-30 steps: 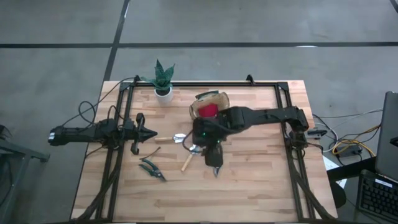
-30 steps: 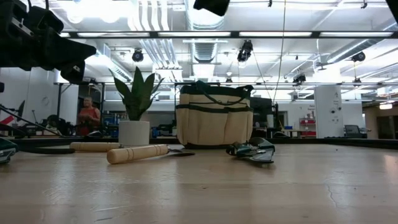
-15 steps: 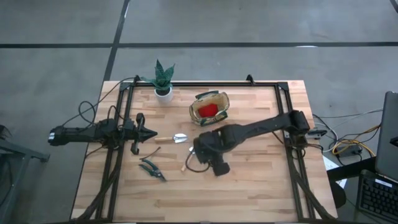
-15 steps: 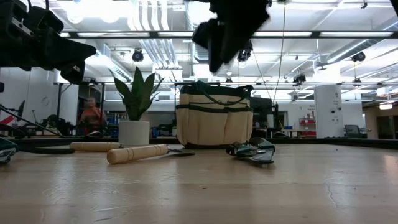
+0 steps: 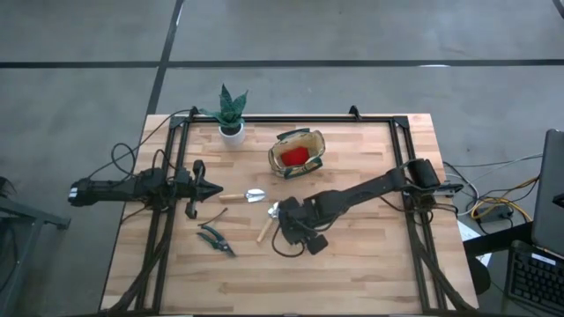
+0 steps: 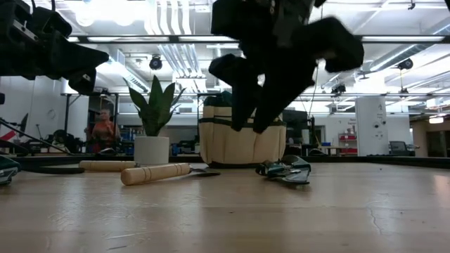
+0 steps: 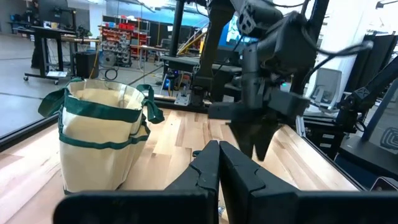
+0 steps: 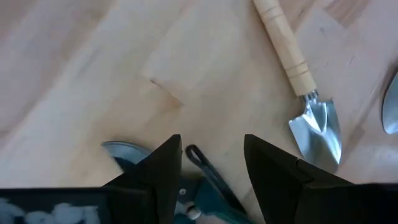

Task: Pick & Place Garden tools in Gardening bag
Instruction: Put the green shear scissors into the white bag

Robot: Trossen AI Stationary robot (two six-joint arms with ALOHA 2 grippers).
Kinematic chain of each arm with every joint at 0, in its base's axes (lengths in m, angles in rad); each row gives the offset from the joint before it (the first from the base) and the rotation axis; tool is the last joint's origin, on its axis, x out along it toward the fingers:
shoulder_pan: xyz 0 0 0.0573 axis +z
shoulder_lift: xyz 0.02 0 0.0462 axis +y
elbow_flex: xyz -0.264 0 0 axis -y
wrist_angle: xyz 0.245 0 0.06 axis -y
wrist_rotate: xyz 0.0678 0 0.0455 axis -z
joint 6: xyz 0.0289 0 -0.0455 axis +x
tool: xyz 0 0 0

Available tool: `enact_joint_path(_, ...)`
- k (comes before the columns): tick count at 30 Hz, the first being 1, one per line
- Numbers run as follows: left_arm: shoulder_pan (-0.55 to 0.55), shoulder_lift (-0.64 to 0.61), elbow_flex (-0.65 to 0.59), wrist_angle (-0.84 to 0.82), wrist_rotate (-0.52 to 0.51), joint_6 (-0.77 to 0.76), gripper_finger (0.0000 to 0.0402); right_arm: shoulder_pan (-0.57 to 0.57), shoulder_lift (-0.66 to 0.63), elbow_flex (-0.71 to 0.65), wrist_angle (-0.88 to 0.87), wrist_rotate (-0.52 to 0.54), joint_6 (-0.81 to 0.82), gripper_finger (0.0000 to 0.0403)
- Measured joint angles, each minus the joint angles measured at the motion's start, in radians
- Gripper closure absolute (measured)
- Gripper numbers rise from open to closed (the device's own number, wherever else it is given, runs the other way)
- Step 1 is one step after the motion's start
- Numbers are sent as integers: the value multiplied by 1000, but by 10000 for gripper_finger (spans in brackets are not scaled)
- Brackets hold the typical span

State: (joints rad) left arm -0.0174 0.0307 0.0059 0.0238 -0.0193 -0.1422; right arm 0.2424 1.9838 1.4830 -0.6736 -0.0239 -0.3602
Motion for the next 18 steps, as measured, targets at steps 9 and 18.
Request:
enact_joint_path(9, 0, 0, 0, 0, 0, 0, 390, 2, 19, -75, 65, 0, 17, 246)
enact_joint_path(18, 0, 0, 0, 0, 0, 0, 390, 1, 48, -103, 103, 103, 46, 247)
